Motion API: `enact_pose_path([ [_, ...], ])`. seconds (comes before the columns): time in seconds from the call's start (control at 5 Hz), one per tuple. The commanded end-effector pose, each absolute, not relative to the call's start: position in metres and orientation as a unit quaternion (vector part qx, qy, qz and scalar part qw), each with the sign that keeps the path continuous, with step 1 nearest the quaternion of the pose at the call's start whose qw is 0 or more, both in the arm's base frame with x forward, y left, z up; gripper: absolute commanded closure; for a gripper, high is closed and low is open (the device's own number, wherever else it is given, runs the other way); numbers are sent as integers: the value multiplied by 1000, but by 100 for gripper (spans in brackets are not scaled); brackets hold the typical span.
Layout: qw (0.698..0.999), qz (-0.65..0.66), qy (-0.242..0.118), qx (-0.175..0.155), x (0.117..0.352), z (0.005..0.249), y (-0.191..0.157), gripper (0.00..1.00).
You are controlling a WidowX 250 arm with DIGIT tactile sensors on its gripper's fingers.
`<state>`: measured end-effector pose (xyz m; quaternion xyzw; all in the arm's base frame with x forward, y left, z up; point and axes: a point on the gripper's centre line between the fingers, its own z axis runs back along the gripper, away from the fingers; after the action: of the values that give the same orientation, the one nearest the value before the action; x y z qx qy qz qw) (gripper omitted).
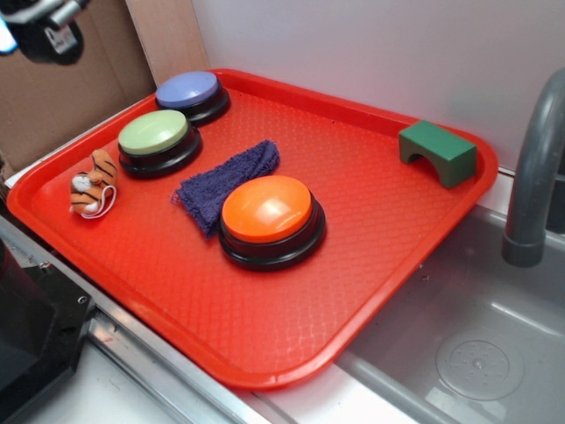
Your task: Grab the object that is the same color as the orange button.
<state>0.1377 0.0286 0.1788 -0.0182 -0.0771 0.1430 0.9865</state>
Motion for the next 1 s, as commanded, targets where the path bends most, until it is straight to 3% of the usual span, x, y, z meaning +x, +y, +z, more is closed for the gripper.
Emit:
enact_pose_path([
  [0.0,958,275,-84,4,160,98,77,0],
  [0.2,954,289,-72,29,163,59,89,0],
  [0.4,953,295,-51,34,163,34,95,0],
  [0.8,953,297,-37,44,153,13,100,0],
])
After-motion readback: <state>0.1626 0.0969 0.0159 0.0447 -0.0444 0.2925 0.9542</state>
